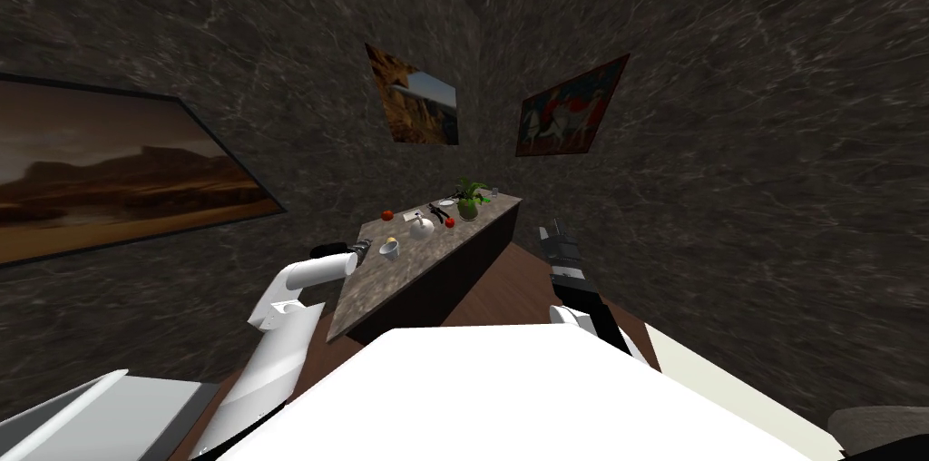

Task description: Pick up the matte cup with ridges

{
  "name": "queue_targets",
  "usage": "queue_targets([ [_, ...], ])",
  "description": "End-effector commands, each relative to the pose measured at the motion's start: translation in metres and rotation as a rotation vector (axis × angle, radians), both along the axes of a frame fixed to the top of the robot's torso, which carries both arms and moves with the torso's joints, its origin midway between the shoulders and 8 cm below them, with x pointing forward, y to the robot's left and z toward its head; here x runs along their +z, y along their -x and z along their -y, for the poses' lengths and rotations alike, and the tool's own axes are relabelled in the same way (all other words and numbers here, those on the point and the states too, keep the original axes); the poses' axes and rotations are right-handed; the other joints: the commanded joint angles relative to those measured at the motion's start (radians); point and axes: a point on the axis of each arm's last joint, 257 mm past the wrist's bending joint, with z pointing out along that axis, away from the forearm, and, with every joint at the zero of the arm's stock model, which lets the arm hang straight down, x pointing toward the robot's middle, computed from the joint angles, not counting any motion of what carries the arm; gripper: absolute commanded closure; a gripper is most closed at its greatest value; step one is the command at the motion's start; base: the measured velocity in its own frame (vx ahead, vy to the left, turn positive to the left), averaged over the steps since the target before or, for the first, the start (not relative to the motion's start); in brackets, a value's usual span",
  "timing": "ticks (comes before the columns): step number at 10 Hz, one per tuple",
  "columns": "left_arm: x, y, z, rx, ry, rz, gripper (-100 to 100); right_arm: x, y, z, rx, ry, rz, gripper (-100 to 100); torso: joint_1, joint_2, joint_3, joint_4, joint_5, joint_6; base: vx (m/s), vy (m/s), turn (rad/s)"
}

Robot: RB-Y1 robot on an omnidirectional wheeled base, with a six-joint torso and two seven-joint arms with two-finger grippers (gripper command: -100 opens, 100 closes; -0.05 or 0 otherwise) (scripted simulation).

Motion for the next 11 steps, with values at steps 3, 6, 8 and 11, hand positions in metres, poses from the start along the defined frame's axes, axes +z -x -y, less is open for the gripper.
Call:
queue_targets([
  [3,-0.006,0.014,-0.014,0.041,0.023,-0.078,-100,0.000,0.000,0.000,0.000,0.000,0.000,0,0.002,0.003,0.001,0.000,0.000,0.000,0.046,-0.036,0.003],
  [6,-0.013,0.026,-0.021,0.069,0.050,-0.141,-100,0.000,0.000,0.000,0.000,0.000,0.000,0,0.001,0.001,0.000,0.000,0.000,0.000,0.064,-0.043,0.007],
  [8,-0.016,0.033,-0.027,0.090,0.069,-0.182,-100,0.000,0.000,0.000,0.000,0.000,0.000,0,0.000,0.000,0.000,0.000,0.000,0.000,0.070,-0.051,0.009],
  [11,-0.020,0.043,-0.031,0.111,0.095,-0.229,-100,0.000,0.000,0.000,0.000,0.000,0.000,0,0.002,0.002,0.001,0.000,0.001,0.000,0.045,-0.023,0.006],
])
